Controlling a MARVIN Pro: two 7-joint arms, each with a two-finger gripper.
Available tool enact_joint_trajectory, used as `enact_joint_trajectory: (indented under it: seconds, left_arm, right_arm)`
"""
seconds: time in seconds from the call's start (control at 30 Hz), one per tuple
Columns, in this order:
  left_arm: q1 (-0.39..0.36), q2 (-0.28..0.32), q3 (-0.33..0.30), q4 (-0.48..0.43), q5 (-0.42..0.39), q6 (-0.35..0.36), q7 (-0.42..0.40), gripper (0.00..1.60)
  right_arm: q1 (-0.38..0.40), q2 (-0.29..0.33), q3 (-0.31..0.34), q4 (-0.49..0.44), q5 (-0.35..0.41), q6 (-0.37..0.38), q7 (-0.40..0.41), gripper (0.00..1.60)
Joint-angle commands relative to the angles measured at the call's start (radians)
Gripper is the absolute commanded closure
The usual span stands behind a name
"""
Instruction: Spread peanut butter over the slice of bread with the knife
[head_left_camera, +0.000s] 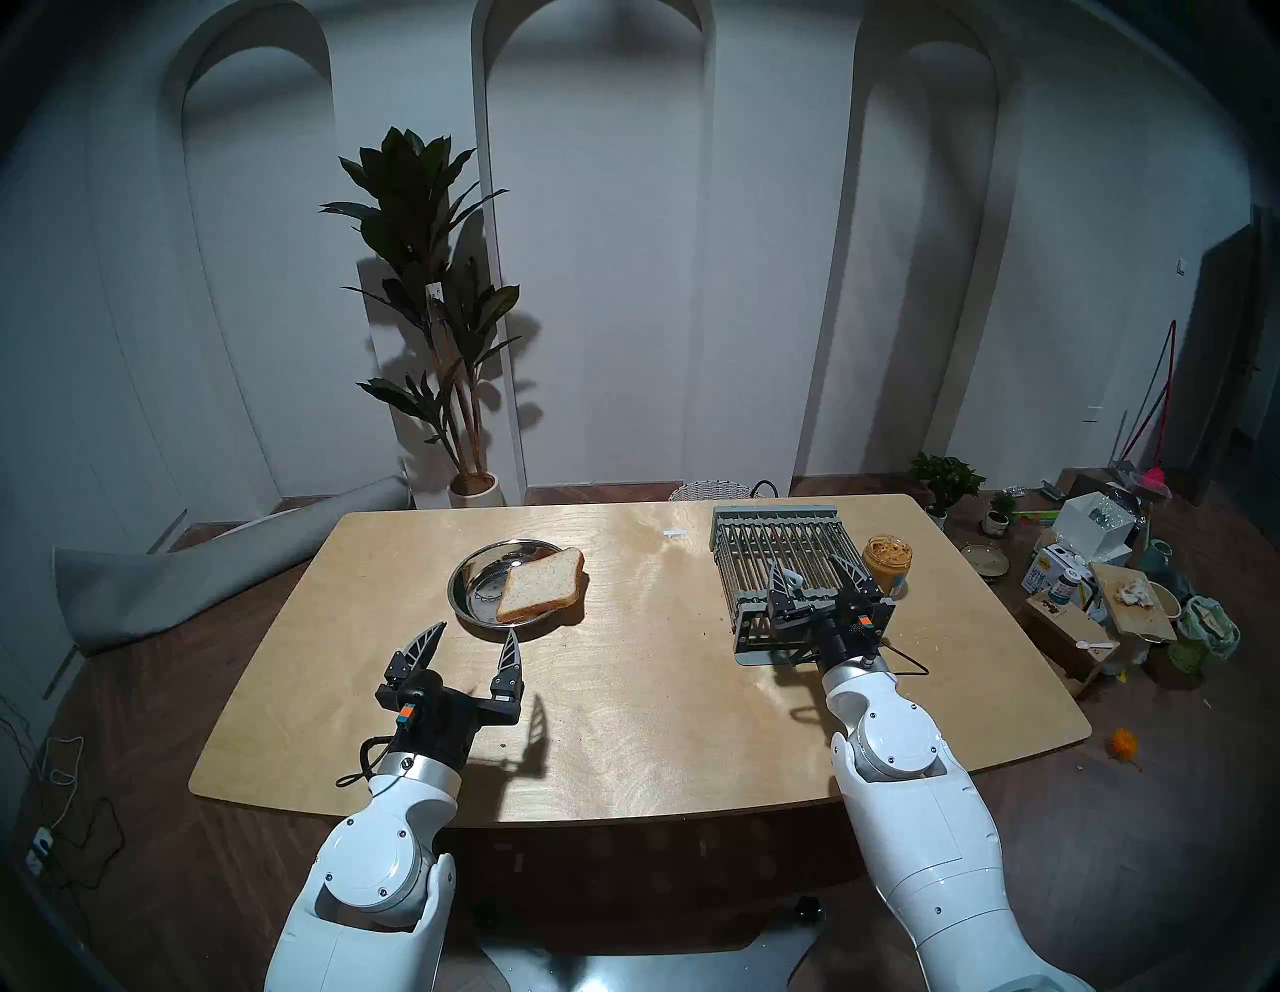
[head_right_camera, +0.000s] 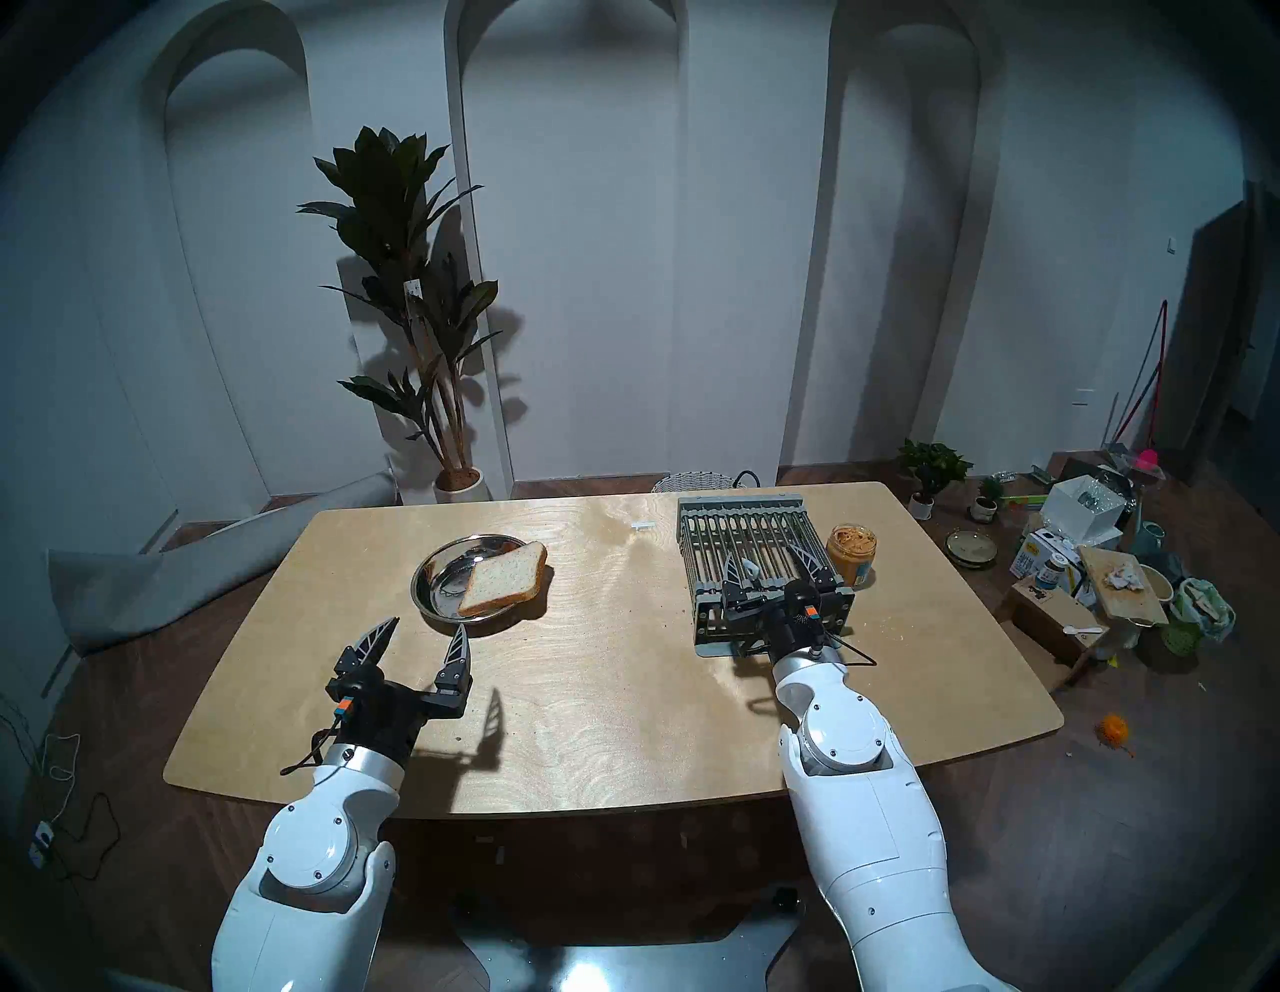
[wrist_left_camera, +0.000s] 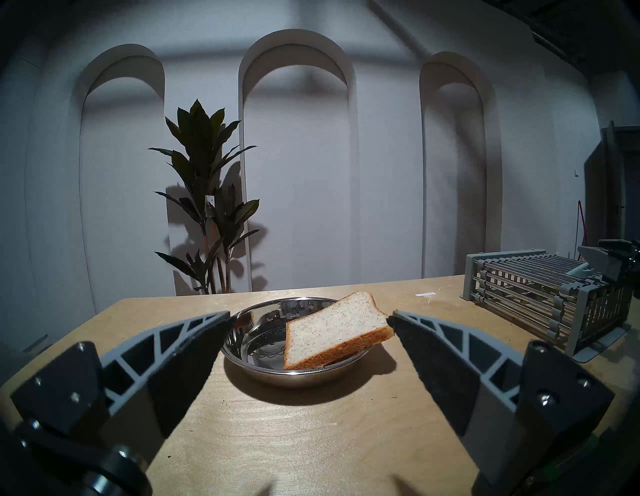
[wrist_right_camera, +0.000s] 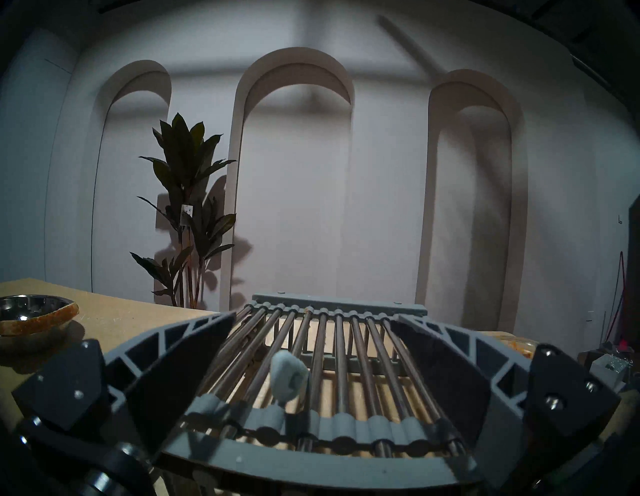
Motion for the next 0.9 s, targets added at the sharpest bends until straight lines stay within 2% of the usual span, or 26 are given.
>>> enact_joint_trajectory:
  seconds: [0.0,0.63,0.87]
  left_arm:
    - [-0.001,-0.002,0.007,-0.029,0.007,-0.004,0.002,0.00]
    - [-0.001,-0.007,0.013,-0.033,0.014,-0.003,0.014,0.00]
    - [0.004,-0.005,0.013,-0.041,0.014,-0.001,0.015,0.00]
  right_arm:
    - [0.023,-0.002,-0.004,-0.003,0.001,-0.007,0.003,0.00]
    - [0.034,0.001,-0.014,0.032,-0.003,-0.024,0.000,0.00]
    - [0.036,-0.002,-0.013,0.029,-0.002,-0.015,-0.009,0.13]
